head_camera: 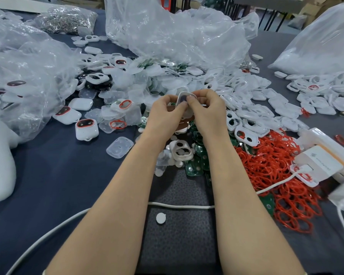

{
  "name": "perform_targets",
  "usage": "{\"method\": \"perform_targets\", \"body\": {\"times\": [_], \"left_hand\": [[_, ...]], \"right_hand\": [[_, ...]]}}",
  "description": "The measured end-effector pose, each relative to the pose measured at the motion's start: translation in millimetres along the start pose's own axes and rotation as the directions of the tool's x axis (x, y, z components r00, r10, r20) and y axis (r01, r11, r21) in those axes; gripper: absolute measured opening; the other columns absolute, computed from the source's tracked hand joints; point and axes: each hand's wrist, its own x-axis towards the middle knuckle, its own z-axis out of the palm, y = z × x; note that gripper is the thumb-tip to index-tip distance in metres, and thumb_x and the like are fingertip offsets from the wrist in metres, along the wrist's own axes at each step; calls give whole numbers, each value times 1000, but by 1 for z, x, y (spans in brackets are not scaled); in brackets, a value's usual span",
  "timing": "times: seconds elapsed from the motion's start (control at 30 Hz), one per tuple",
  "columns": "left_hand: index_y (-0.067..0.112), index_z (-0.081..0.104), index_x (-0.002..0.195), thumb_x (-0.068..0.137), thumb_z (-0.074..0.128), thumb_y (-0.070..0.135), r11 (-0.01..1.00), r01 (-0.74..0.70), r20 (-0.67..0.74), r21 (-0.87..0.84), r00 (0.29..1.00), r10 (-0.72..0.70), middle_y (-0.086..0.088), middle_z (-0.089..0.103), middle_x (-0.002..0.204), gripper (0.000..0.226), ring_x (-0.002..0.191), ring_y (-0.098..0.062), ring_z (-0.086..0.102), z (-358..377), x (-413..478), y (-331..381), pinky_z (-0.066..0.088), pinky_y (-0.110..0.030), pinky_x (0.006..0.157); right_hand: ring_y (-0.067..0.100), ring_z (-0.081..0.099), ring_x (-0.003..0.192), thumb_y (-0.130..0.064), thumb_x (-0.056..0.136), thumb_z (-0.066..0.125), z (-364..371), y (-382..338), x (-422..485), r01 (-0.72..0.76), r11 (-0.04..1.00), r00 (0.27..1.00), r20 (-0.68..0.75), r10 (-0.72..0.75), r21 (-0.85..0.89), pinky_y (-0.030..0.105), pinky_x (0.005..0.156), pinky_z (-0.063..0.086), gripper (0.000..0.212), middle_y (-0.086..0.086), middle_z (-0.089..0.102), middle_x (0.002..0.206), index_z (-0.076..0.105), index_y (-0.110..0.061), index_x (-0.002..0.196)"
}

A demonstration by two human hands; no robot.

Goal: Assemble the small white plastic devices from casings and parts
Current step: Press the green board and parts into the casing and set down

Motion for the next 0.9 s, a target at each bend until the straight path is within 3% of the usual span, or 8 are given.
{"method": "perform_targets", "body": {"times": [0.1, 0.17, 0.3, 0.53, 0.67, 0.73, 0.8, 0.9], "left_hand": [[13, 59, 98, 96, 57, 16, 1000, 1, -33, 11, 999, 0, -8, 70, 87, 4, 78, -19, 71, 0, 1, 0, 60, -37, 77], [12, 59, 97, 96, 57, 14, 1000, 4, -56, 19, 998, -3, -9, 70, 88, 3, 79, -21, 72, 0, 1, 2, 60, -37, 76], [15, 58, 91, 96, 56, 12, 1000, 16, -79, -22, 997, -18, -4, 69, 80, 6, 69, -15, 72, -1, 0, 4, 60, -30, 70], [17, 62, 99, 93, 62, 17, 1000, 2, -64, 0, 998, -2, -9, 72, 90, 7, 81, -19, 72, 0, -3, 5, 60, -37, 76], [17, 58, 94, 95, 57, 8, 997, 19, -99, -77, 995, -27, -10, 69, 93, 9, 66, -13, 72, -2, -4, 8, 58, -24, 61], [15, 53, 98, 96, 54, 7, 987, 37, -170, -153, 983, -63, -11, 68, 97, 8, 63, -11, 71, -6, -3, 11, 57, -20, 57], [15, 50, 95, 96, 52, 6, 972, 27, -233, -234, 969, -83, -10, 67, 94, 9, 60, -8, 70, -9, -2, 14, 56, -18, 55], [19, 49, 90, 97, 51, 7, 962, 5, -270, -273, 959, -81, -8, 67, 92, 15, 59, -6, 69, -12, -1, 15, 55, -17, 56]], "right_hand": [[10, 60, 74, -17, 88, 64, -1, -1, 1, -32, 998, 999, 16, 31, 53, 24, 67, 50, 3, -1, 62, 80, 64, -20, 87], [12, 62, 81, -19, 90, 62, -1, -2, 1, -37, 998, 999, 26, 36, 52, 20, 68, 51, 9, 2, 67, 89, 68, -14, 95], [17, 64, 95, -17, 90, 60, -2, -5, 1, -47, 999, 998, 44, 47, 18, 29, 81, 54, 19, 5, 69, 100, 69, -11, 105], [17, 65, 86, -14, 88, 61, -1, -7, -3, -38, 999, 999, 37, 39, -21, 34, 81, 55, 12, 3, 68, 88, 68, -13, 98], [3, 60, 86, -27, 93, 59, -6, -6, -1, -21, 1000, 999, 48, 21, -10, 18, 73, 48, 14, -11, 66, 94, 67, -20, 102], [-1, 56, 89, -28, 96, 54, -17, -5, 5, -10, 996, 996, -90, 2, -86, 13, 78, 43, 19, -13, 64, 101, 65, -20, 108], [-2, 55, 75, -17, 94, 52, -30, -4, 9, -30, 980, 971, -238, -18, -199, 7, 68, 42, 17, -8, 65, 96, 67, -19, 103], [1, 50, 62, -10, 87, 52, -37, -3, 9, -61, 913, 977, -213, -29, -403, 13, 55, 40, 18, -13, 57, 76, 66, -22, 90]]}}
